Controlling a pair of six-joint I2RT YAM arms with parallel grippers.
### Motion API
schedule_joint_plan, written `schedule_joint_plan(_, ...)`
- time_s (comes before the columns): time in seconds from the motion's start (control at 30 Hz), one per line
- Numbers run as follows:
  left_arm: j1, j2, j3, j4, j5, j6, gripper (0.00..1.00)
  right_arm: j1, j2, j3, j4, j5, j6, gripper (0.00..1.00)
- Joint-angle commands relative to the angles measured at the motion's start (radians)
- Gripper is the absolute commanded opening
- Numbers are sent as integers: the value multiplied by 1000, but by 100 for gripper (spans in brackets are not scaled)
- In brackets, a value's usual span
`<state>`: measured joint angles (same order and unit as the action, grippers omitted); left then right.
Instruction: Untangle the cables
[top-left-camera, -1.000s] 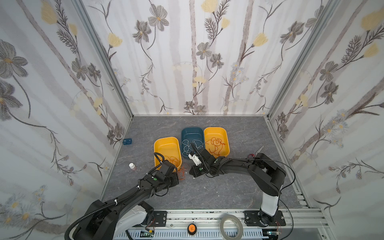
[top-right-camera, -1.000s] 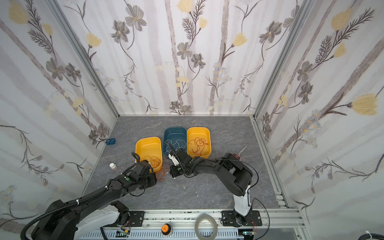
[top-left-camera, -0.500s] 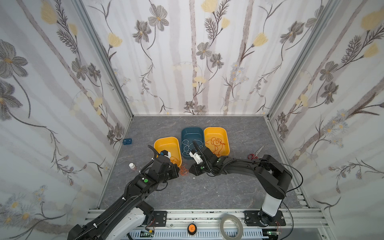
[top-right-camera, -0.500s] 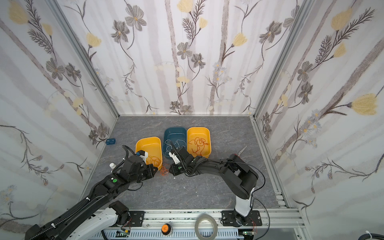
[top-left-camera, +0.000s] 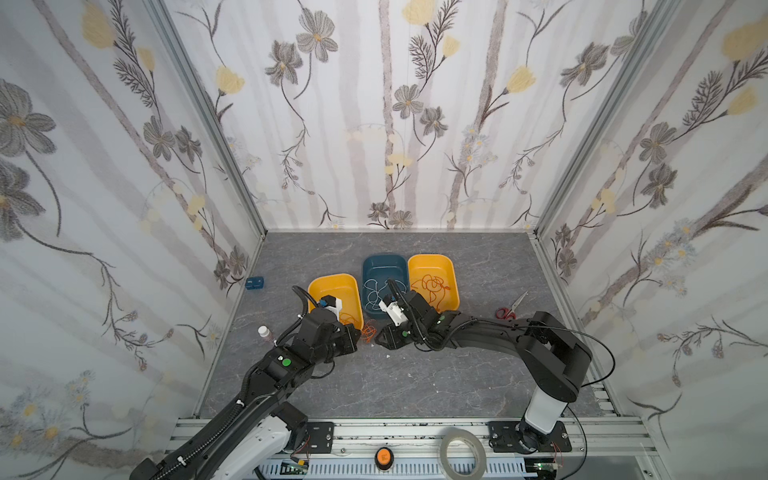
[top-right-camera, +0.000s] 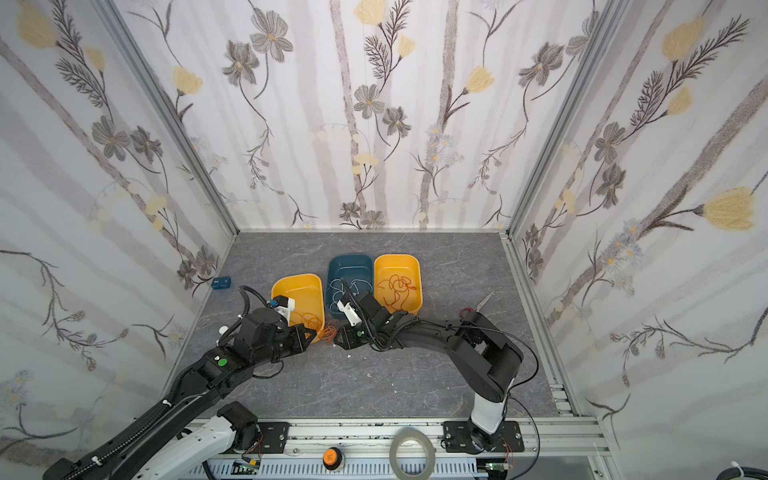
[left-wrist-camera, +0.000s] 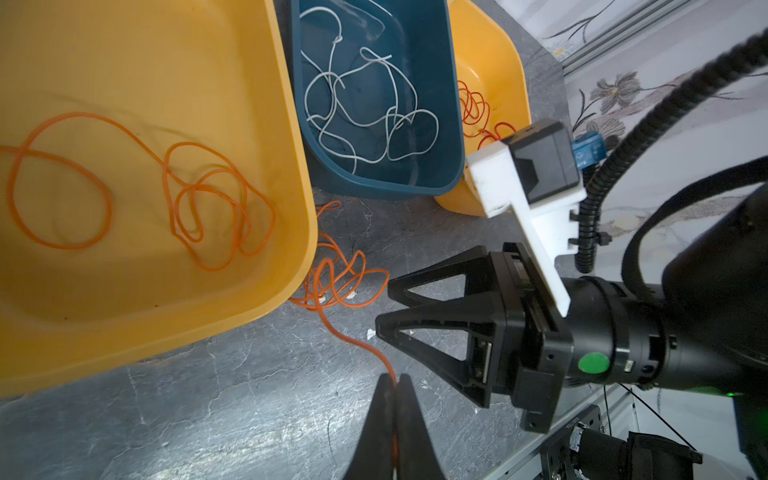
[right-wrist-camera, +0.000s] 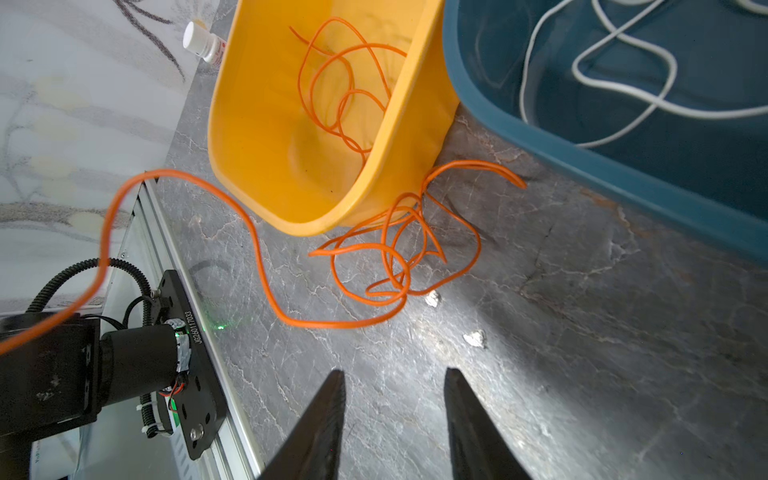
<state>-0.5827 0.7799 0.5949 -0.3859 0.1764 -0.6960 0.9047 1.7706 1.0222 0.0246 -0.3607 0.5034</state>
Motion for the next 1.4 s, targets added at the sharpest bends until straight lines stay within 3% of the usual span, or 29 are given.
schedule_joint_plan(0.0, 0, 4, 26, 34, 20, -7, 0, -1, -18, -2, 36, -8, -31, 43)
schedule_joint_plan(0.37, 0, -10, 72, 41, 22, -15, 0, -29, 22, 30, 161, -25, -77, 53)
schedule_joint_plan(0.67, 1, -75, 103, -28, -91, -28, 0, -56, 78, -13, 442, -174, -84, 54)
schedule_joint_plan(1.0, 4, -97, 125, -57, -183, -28, 0, -74, 84, -80, 478, -162, -132, 60)
schedule_joint_plan(1.37, 6, -84, 177, -57, -206, -5, 0, -73, 87, -157, 574, -218, -85, 64)
